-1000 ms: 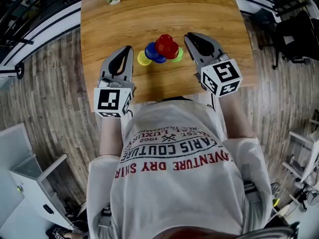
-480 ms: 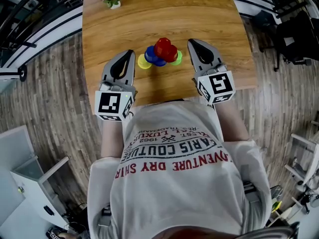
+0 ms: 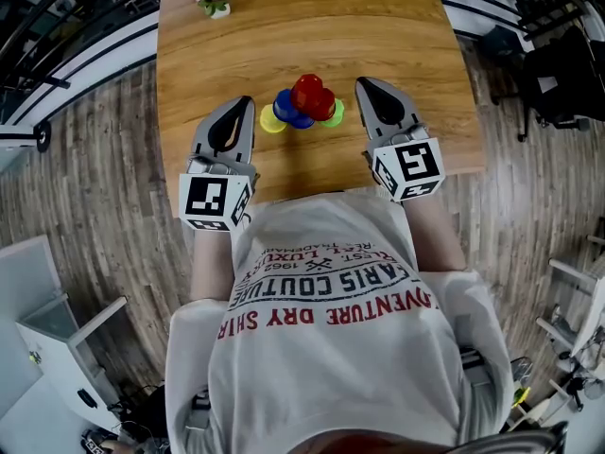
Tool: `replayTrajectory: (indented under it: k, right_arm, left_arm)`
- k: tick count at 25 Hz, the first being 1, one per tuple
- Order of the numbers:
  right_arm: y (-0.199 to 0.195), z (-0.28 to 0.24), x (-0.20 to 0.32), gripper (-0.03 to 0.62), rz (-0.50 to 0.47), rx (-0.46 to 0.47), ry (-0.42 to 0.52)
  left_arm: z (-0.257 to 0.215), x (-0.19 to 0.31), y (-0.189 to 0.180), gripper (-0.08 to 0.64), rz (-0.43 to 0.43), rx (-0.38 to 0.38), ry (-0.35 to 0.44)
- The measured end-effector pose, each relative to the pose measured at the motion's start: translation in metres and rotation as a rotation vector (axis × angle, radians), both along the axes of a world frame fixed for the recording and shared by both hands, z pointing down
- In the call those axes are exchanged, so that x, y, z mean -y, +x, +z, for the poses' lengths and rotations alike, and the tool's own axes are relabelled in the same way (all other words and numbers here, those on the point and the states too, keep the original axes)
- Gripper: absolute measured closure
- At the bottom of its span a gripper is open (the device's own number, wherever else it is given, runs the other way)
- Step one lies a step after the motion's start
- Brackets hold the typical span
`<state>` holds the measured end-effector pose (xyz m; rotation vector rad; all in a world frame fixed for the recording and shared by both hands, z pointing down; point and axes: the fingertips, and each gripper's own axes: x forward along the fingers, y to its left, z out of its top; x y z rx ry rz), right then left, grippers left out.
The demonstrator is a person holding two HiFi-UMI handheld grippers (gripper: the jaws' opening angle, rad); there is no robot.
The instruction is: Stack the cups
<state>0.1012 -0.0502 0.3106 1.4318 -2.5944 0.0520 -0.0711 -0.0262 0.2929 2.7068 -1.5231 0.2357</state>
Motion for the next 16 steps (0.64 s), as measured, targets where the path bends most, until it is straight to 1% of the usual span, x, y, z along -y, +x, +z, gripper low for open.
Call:
replayTrajectory:
  k: [4,16]
  right_arm:
    - [0.002,-0.001,0.000,0.566,0.004,0.008,0.012]
    - [0.008,0.001,-0.006,0.565,0.003,0.030,0.026]
  left_arm:
    - [-0.001,-0.002,-0.001,0.546,-0.002,-0.001,0.002]
    - [0.002,-0.006,-0.015,0.546,-0.045,-0.004,0.000]
